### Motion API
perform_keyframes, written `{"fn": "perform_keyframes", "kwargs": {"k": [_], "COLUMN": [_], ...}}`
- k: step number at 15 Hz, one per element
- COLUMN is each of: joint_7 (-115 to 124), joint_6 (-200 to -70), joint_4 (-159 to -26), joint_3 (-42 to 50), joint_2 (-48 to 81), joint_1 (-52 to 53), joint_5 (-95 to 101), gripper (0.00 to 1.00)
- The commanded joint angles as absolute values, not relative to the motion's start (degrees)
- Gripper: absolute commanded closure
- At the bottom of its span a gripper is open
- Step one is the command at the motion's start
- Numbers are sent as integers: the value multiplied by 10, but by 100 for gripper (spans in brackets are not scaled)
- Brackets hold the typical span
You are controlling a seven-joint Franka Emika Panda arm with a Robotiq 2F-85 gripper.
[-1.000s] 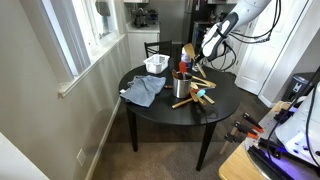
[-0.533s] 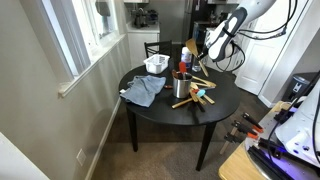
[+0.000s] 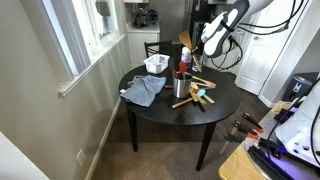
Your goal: Put the wooden spatula in the container
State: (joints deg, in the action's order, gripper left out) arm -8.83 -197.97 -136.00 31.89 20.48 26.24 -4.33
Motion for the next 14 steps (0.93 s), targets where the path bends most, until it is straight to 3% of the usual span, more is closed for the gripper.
{"fn": "perform_keyframes", "kwargs": {"k": [1, 7, 14], "joint_7": [-84, -29, 87], "joint_6": [-1980, -1979, -1984], "joint_4": [-1374, -1371, -1352], "joint_3": [296, 137, -135], "joint_2": [158, 144, 212], "joint_1": [253, 111, -200], "joint_5": [-18, 82, 364], "gripper": [91, 91, 91]}}
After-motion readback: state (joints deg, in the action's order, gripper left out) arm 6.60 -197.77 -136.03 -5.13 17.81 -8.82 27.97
